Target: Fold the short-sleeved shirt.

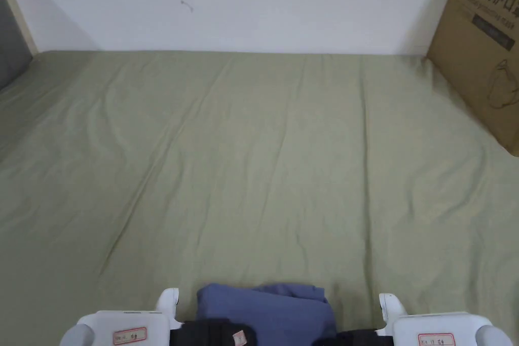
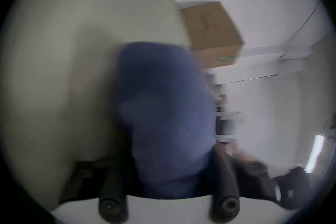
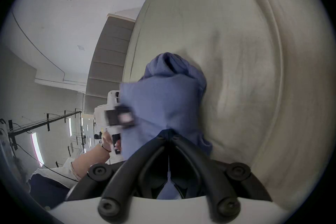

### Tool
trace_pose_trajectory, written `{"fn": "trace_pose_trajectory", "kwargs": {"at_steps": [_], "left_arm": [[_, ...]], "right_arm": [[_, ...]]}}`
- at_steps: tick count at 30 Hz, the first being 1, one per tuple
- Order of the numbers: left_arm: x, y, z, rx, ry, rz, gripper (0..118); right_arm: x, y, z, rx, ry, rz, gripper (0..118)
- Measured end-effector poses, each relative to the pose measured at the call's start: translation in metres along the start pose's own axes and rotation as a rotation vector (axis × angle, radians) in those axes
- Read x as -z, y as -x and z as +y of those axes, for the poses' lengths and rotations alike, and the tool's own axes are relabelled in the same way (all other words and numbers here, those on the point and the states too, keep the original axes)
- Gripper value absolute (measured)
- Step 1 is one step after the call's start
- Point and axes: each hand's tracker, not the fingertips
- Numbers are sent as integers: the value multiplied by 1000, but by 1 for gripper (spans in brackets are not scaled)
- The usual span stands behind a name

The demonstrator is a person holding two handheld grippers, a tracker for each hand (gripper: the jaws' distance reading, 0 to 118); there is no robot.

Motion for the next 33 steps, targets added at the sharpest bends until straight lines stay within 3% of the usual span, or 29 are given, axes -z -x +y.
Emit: {"fn": "trace_pose_trajectory", "kwargs": {"at_steps": [1, 2, 4, 7, 10, 15, 21, 24, 28, 30, 32, 33], "left_arm": [[4, 5, -3, 4, 14, 60, 25], [0, -3, -6, -61, -18, -83, 25], [4, -23, -6, 30, -4, 39, 25], [-5, -42, -5, 46, -23, 61, 25], [-37, -76, -6, 190, -71, 73, 25], [-124, -88, 23, 242, -159, 217, 25], [-214, -71, 77, 281, -180, 620, 25], [-233, -60, 97, 241, -139, 795, 25], [-244, -26, 118, 309, -90, 1085, 27], [-248, -12, 127, 306, -63, 1227, 54], [-250, 0, 128, 354, -31, 1411, 99], [-251, 4, 128, 370, -11, 1480, 106]], "right_arm": [[1, 0, -1, -2, 2, 7, 0], [3, 2, -3, 0, 7, 12, 0], [1, 5, -2, -6, -7, -18, 0], [-4, 18, -4, -21, -21, -46, 0], [-14, 40, -10, -104, -45, -83, 0], [-38, 79, -20, -201, -99, -69, 0], [-58, 118, -22, -270, -173, -71, 0], [-64, 131, -19, -288, -185, -68, 0], [-70, 142, -16, -327, -202, -112, 0], [-71, 144, -15, -332, -206, -128, 0], [-73, 146, -15, -339, -214, -148, 0], [-73, 146, -15, -343, -217, -159, 0]]}}
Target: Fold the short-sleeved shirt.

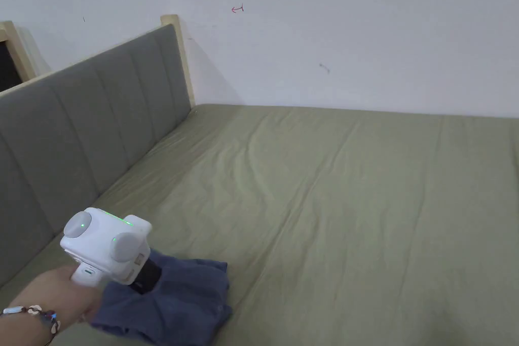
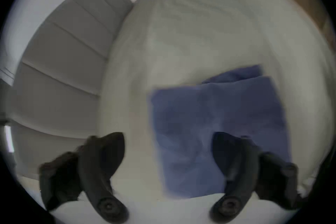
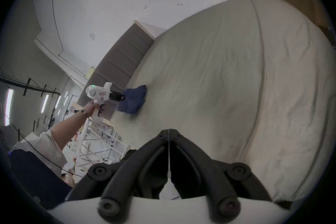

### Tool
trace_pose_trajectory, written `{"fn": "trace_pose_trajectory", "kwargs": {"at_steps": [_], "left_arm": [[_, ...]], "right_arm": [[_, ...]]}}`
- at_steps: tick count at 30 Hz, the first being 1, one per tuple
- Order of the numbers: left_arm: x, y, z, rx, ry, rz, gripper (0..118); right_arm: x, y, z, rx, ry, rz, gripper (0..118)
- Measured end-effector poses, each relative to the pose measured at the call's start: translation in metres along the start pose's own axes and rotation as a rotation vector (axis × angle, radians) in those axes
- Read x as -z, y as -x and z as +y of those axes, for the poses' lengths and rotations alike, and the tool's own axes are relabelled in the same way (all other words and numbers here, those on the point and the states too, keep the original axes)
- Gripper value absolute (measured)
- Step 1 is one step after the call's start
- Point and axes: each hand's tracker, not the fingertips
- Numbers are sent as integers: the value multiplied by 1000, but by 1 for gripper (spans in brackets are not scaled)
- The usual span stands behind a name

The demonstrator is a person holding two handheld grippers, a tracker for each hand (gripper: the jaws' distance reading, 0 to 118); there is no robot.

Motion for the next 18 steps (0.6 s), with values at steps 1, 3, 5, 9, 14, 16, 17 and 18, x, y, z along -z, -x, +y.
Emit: {"fn": "trace_pose_trajectory", "kwargs": {"at_steps": [1, 3, 5, 9, 14, 16, 17, 18], "left_arm": [[0, 3, -4, 19, -8, 49, 106], [-3, 11, -8, 27, -20, 81, 106], [-10, 19, -12, -26, -32, 70, 106], [-40, 12, -19, -176, -68, -98, 105], [-84, -33, -20, -312, -115, -532, 13], [-115, -68, -18, -304, -183, -565, 6], [-128, -87, -17, -295, -233, -543, 3], [-144, -102, -16, -295, -290, -520, 2]], "right_arm": [[0, 0, 0, -4, -2, -9, 0], [-1, -1, 0, -7, -4, -18, 0], [-2, -2, 1, -14, -5, -39, 0], [-5, -1, 1, -24, -29, -58, 0], [-15, 9, 6, -28, -90, -92, 0], [-17, 16, 13, -39, -89, -222, 0], [-17, 20, 17, -51, -88, -308, 0], [-18, 23, 20, -57, -86, -361, 0]]}}
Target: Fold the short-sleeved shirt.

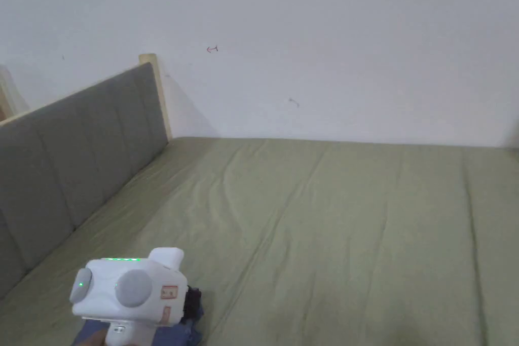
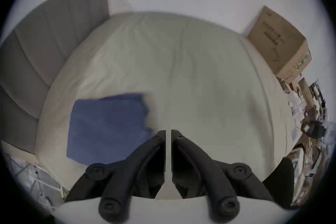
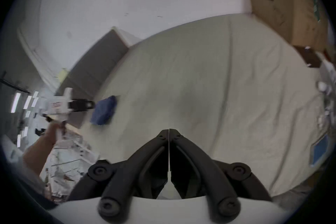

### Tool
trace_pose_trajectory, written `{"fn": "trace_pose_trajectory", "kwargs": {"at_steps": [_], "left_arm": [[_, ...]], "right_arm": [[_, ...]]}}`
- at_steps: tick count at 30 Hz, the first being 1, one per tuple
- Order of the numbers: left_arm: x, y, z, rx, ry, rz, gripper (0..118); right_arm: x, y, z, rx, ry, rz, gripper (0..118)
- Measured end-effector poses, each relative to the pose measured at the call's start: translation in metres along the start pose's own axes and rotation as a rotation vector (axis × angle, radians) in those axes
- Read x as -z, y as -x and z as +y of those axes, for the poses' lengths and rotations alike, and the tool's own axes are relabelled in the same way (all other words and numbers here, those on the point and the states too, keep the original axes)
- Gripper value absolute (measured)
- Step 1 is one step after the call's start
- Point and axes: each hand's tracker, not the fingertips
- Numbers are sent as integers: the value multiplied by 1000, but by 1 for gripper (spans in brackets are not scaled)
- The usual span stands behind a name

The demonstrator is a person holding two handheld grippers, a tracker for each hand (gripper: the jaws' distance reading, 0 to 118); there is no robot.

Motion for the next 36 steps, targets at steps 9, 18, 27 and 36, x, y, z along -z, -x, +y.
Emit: {"fn": "trace_pose_trajectory", "kwargs": {"at_steps": [9, 18, 27, 36], "left_arm": [[-79, -161, 7, 32, -507, -38, 1], [-121, -219, -18, 105, -934, 116, 7], [-128, -218, -22, 145, -978, 115, 118], [-132, -222, -21, 178, -959, 135, 118]], "right_arm": [[-42, 22, 46, -48, -242, -124, 0], [-74, 52, 53, -245, -767, -303, 23], [-76, 55, 43, -207, -865, -341, 118], [-75, 56, 45, -219, -849, -353, 118]]}}
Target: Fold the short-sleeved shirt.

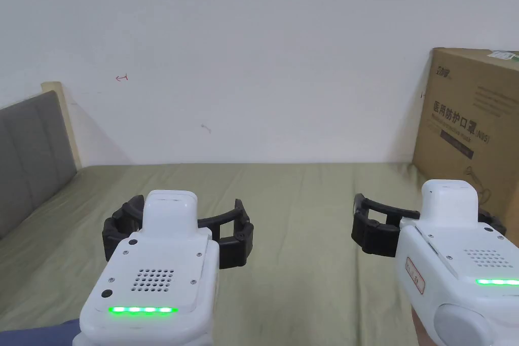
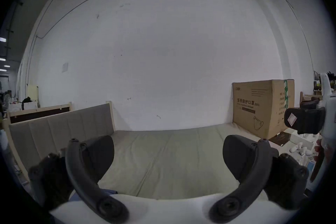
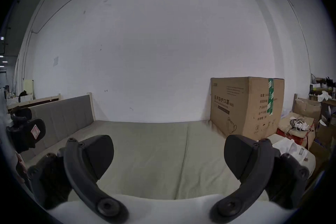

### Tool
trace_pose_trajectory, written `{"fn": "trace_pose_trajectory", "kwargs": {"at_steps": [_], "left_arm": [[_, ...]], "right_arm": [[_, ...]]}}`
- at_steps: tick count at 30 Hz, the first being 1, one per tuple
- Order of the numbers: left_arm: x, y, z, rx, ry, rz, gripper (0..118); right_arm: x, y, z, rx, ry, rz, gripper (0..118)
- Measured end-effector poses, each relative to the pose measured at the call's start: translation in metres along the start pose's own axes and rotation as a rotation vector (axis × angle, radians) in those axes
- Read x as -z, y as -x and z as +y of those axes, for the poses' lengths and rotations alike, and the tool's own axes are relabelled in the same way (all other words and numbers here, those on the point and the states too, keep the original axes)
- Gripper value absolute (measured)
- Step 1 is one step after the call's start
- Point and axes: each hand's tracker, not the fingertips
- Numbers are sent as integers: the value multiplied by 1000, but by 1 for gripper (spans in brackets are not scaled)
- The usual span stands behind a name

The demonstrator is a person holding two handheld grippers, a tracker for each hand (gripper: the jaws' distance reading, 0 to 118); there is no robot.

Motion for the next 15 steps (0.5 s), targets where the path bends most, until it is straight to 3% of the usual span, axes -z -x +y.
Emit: {"fn": "trace_pose_trajectory", "kwargs": {"at_steps": [6, 15], "left_arm": [[1, 4, -4, -50, 42, -66, 118], [4, -2, -7, -29, 76, -38, 118]], "right_arm": [[-2, -1, -2, -18, 20, 5, 118], [2, -4, -5, -23, 57, 0, 118]]}}
